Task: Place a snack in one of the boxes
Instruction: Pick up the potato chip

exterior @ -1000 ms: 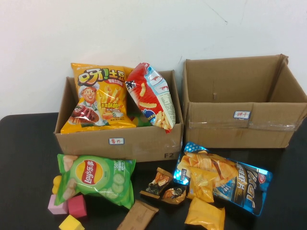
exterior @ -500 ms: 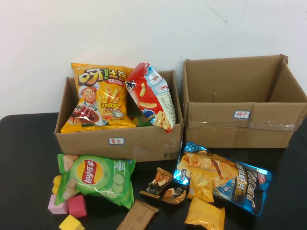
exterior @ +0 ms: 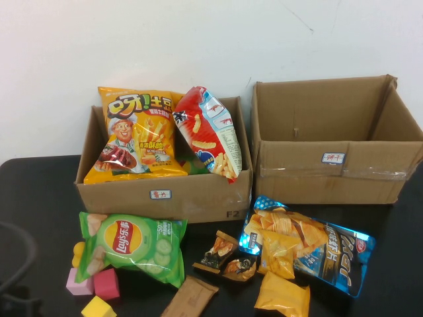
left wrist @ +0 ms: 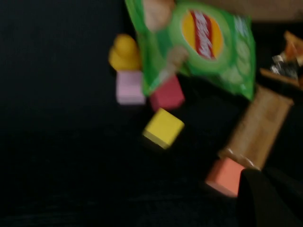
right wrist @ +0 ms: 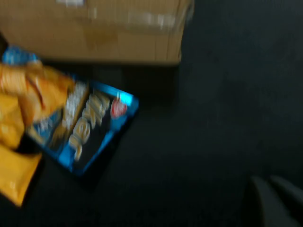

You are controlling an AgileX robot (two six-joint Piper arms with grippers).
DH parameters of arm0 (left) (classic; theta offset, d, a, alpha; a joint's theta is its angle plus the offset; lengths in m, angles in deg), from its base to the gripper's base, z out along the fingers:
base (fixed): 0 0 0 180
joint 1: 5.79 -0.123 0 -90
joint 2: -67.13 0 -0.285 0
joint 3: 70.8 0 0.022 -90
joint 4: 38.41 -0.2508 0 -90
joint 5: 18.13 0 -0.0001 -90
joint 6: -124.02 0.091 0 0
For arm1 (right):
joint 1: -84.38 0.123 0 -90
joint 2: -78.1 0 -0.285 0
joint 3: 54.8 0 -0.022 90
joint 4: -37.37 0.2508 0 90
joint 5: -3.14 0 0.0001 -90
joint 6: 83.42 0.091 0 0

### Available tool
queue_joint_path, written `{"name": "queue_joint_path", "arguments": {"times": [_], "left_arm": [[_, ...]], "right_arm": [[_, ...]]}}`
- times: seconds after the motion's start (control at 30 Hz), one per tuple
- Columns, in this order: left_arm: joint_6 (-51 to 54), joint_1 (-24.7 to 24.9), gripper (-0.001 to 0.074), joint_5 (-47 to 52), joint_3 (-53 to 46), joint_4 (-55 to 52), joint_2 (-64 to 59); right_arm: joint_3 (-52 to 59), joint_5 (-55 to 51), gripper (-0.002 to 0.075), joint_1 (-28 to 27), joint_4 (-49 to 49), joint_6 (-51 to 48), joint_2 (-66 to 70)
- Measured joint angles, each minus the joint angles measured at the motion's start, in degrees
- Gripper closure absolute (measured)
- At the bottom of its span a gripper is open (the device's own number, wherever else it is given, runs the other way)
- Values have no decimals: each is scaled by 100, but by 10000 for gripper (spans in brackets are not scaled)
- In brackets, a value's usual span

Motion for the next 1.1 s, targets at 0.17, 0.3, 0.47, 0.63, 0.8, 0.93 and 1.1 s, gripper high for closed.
{"name": "queue_joint_path", "arguments": {"times": [0.17, 0.3, 0.47, 0.63, 0.8, 0.93, 1.1], "left_arm": [[541, 0, 736, -127, 13, 680, -941], [591, 0, 736, -562, 170, 840, -1762], [519, 0, 643, -1715, 482, 876, -2693], [521, 0, 286, -2049, 910, 926, -3518], [717, 0, 78, -1902, 1531, 938, -4553], [835, 125, 49, -1828, 1955, 938, -5323], [835, 306, 43, -1876, 2366, 938, -6189]], "right_arm": [[0, -134, 727, 0, 421, -132, 320], [0, -147, 727, 0, 931, -488, 416], [0, 40, 727, 0, 1218, -801, 429], [0, 137, 727, 0, 1267, -801, 429], [0, 139, 727, 0, 1340, -801, 429], [0, 175, 727, 0, 1340, -826, 429], [0, 183, 727, 0, 1340, -926, 429]]}}
